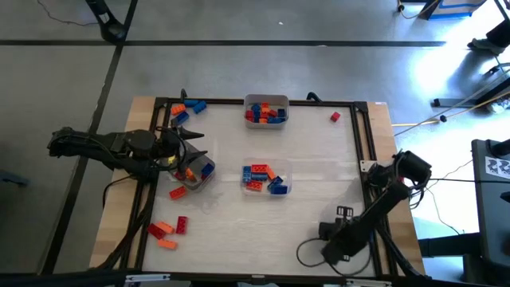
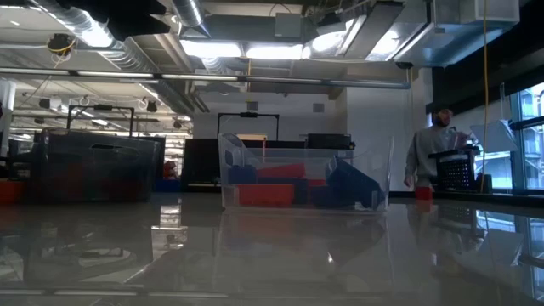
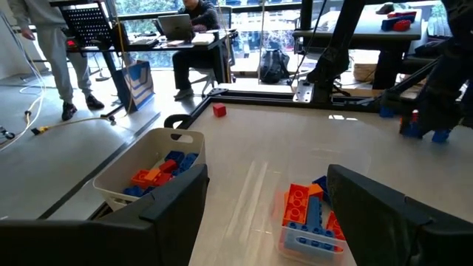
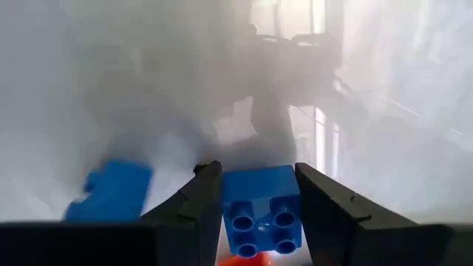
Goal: Sort blocks by size
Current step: Put the small blue game piece into the gray bin
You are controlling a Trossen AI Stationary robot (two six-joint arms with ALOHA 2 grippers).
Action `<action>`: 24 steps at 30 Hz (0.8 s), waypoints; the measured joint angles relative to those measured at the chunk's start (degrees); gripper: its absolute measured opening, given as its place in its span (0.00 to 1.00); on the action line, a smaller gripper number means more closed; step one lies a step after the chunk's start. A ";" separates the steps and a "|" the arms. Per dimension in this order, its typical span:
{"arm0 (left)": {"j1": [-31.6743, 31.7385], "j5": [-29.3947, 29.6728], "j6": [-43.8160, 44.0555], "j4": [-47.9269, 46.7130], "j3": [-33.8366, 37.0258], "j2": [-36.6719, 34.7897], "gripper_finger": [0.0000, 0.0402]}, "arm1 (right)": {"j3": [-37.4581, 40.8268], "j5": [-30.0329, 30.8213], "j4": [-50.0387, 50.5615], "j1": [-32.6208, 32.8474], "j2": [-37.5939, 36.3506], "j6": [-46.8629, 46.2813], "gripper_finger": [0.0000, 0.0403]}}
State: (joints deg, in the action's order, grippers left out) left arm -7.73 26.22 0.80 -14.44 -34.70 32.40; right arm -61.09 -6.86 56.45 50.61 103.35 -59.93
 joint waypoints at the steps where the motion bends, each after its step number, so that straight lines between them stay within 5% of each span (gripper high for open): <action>1: 0.00 0.00 0.00 0.02 0.00 0.01 0.66 | -0.27 0.10 0.84 -1.03 0.00 1.21 0.36; 16: 0.00 -0.02 0.24 0.07 0.00 0.00 0.66 | -12.10 12.30 15.78 -15.24 0.00 17.97 0.35; 24: 0.00 -0.02 0.92 0.04 0.00 0.02 0.66 | -20.89 12.97 17.80 -21.74 0.00 24.18 0.35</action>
State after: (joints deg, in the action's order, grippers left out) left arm -7.73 26.20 1.72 -14.39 -34.70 32.42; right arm -81.99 6.10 74.25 28.87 103.35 -35.75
